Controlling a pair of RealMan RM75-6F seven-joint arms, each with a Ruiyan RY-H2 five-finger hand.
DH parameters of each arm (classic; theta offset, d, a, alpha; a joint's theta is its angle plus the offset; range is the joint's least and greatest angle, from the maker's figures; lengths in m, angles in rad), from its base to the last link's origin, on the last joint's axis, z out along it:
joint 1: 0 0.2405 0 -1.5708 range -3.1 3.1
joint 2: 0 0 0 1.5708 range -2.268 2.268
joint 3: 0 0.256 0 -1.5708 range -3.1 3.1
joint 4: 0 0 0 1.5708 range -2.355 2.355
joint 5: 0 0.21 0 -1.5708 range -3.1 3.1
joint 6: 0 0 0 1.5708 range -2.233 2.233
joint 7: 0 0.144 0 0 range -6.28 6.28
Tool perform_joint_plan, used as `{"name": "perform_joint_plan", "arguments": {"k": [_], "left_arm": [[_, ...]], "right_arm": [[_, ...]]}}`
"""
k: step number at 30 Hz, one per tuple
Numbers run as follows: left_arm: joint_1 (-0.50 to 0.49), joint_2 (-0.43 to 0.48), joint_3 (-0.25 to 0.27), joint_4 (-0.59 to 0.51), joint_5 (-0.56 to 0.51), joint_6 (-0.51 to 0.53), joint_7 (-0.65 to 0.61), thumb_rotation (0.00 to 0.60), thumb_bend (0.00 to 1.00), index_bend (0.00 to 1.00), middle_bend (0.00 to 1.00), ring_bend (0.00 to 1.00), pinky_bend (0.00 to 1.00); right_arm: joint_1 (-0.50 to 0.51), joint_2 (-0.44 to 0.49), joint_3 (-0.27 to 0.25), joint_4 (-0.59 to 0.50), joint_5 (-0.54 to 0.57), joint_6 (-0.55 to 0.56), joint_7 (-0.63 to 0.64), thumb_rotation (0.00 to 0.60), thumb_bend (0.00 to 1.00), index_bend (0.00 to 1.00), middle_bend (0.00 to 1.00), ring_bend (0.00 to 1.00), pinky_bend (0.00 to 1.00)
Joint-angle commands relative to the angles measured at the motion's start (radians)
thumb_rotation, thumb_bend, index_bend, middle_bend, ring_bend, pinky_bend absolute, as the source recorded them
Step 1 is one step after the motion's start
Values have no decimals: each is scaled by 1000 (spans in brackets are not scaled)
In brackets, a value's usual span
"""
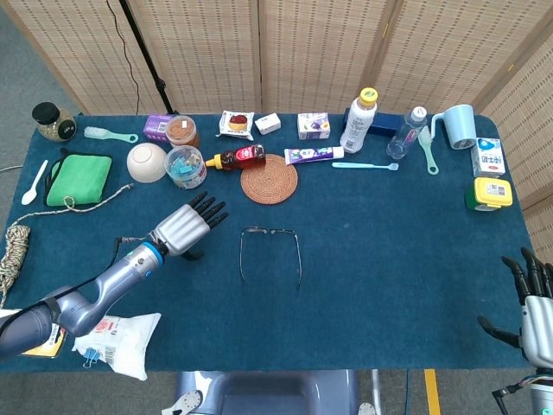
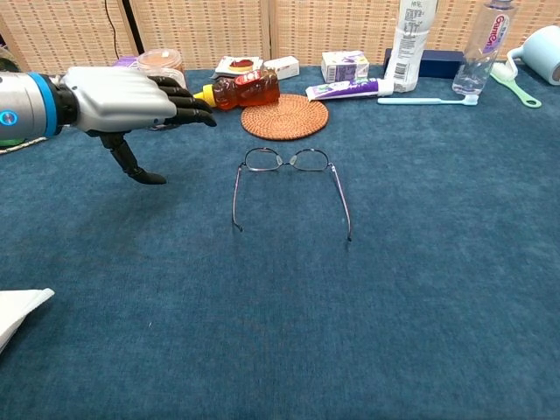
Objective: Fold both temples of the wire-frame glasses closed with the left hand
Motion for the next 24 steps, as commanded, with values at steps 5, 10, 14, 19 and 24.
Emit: {"name": "perform_joint_plan", "arguments": {"k": [5,10,14,19,24], "left_arm": [[-57,-79,-2,67,-4,-9,15,344,230,0,0,0,0],[-88,-124,-4,103,-5,-18,9,344,230,0,0,0,0],[-115,-162,-4,137,-1,-28,4,343,231,0,0,0,0],[-159,-217,0,197,5,-51,1,341,231,0,0,0,0],[-176,-240,6,228,4,-52,-5,343,231,0,0,0,0]], "right_arm": [[-7,6,4,8,12,8,11,600,0,121,0,0,3],[-10,9,7,13,21,9,15,600,0,121,0,0,3],[-12,13,10,17,28,12,19,600,0,121,0,0,3],[-18,15,15,24,41,19,23,600,0,121,0,0,3],[-20,14,17,27,43,21,25,600,0,122,0,0,3]]}}
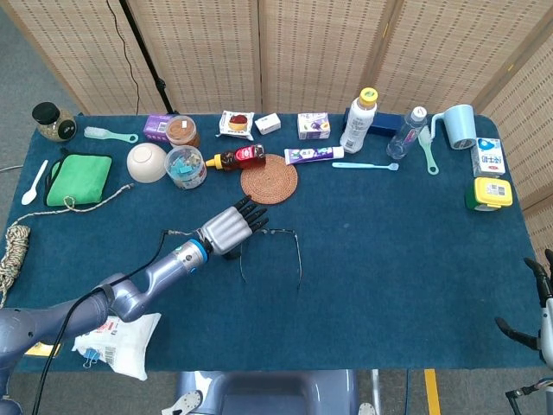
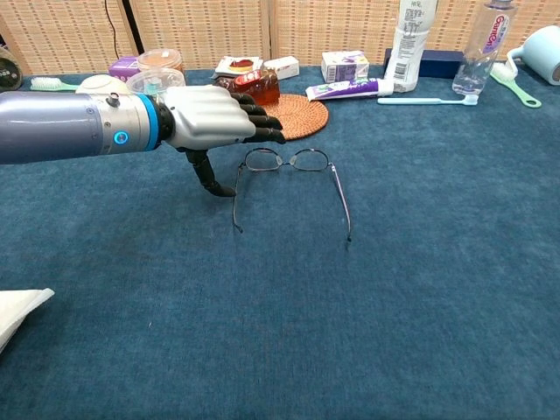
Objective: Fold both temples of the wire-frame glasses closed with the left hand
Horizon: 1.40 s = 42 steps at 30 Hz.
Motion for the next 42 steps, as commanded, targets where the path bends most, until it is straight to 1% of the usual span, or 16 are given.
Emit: {"name": "perform_joint_plan", "arguments": {"k": [1,12,28,42], "left_arm": [[-10,-10,4,12,-1,-3,-4,344,231,0,0,0,0],[-34,-29,15,45,-8,-4,-20,341,230,0,0,0,0],[-47,20,50,24,-9,0,-18,342,230,0,0,0,0],[-70,-18,56,54,-30,-14,-1,342,230,0,0,0,0]], "right_arm": [[0,-1,0,1,1,0,0,600,0,122,0,0,2],[-2,0,4,2,9,0,-3,600,0,122,0,0,2],[-1,-3,8,-4,9,0,-13,600,0,122,0,0,2],[-8,1,7,-8,14,6,-14,600,0,122,0,0,2]]}}
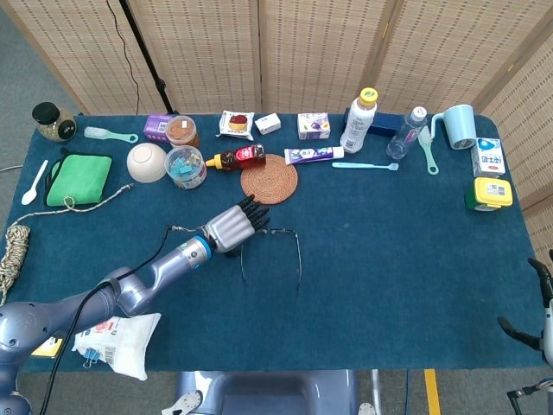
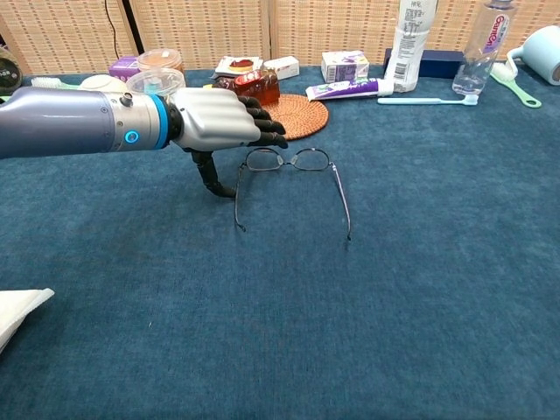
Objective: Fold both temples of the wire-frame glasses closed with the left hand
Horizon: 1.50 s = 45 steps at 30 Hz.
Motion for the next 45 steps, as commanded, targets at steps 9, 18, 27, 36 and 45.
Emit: {"name": "perform_joint_plan", "arguments": {"k": [9,18,27,36,45], "left_arm": [[-20,-10,-4,-6,-19,-7,26,342,231,0,0,0,0],[-23,-15,-2,-14,-45,-7,51,352,230,21,0,0,0],[-21,-10,5,-17,-53,-1,47,405,242,157,0,0,0],[-19,-11,12,-13,-50,9,35,423,287,227,0,0,0],[-13,-5,20,-16,-38,28,23,444,319,284,0,0,0]], "right_arm": [[-7,5,-2,3,1,3,11,600,0,122,0,0,2],[-11,8,-2,6,2,3,19,600,0,127,0,0,2],[-6,3,-1,8,3,-5,19,600,0,132,0,0,2],[-5,2,-1,5,4,-7,14,600,0,135,0,0,2],[-5,2,-1,6,4,-9,17,600,0,136,0,0,2]]}}
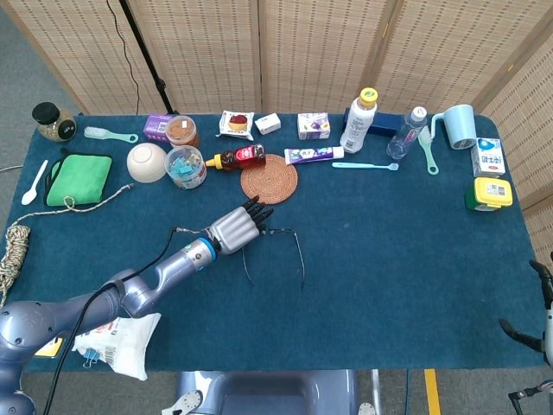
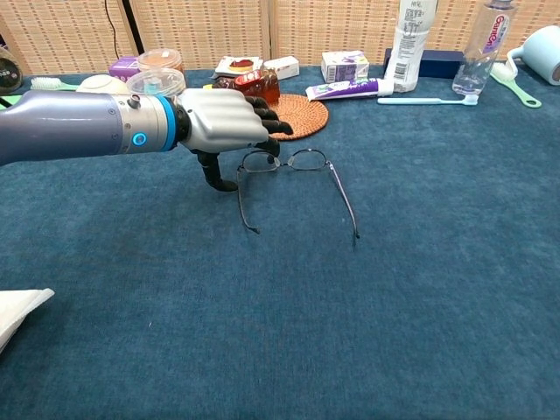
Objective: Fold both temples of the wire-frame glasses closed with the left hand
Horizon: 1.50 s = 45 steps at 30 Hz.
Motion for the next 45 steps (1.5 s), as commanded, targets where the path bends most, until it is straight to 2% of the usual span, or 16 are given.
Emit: {"name": "perform_joint_plan", "arguments": {"k": [1,10,25,34,36,40,42,45], "left_arm": [[2,2,4,1,4,3,-3,445,320,287,0,0,0],[6,1,10,7,7,6,-14,459,323,292,0,0,0],[24,17,23,-6,26,29,-37,487,384,437,0,0,0],[34,22,26,-17,33,42,-38,502,391,476,0,0,0],[36,26,26,-22,33,46,-35,501,390,443,0,0,0],[41,41,24,-45,28,48,-31,502,384,242,0,0,0],[44,50,23,-59,25,48,-30,503,383,173,0,0,0],[49,66,25,-87,20,51,-23,503,383,111,0,0,0]], "right_arm": [[0,0,0,0,0,0,0,600,0,137,0,0,2],[-2,1,-1,-3,-1,2,0,600,0,137,0,0,2],[-4,0,-1,-3,-10,7,8,600,0,143,0,0,2],[-8,1,-3,-3,-17,14,13,600,0,145,0,0,2],[-8,1,-3,-3,-18,15,13,600,0,146,0,0,2],[-8,1,-3,-3,-20,15,15,600,0,146,0,0,2],[-8,1,-3,-3,-22,15,16,600,0,146,0,0,2],[-8,1,-3,-2,-25,15,17,600,0,146,0,0,2]]}}
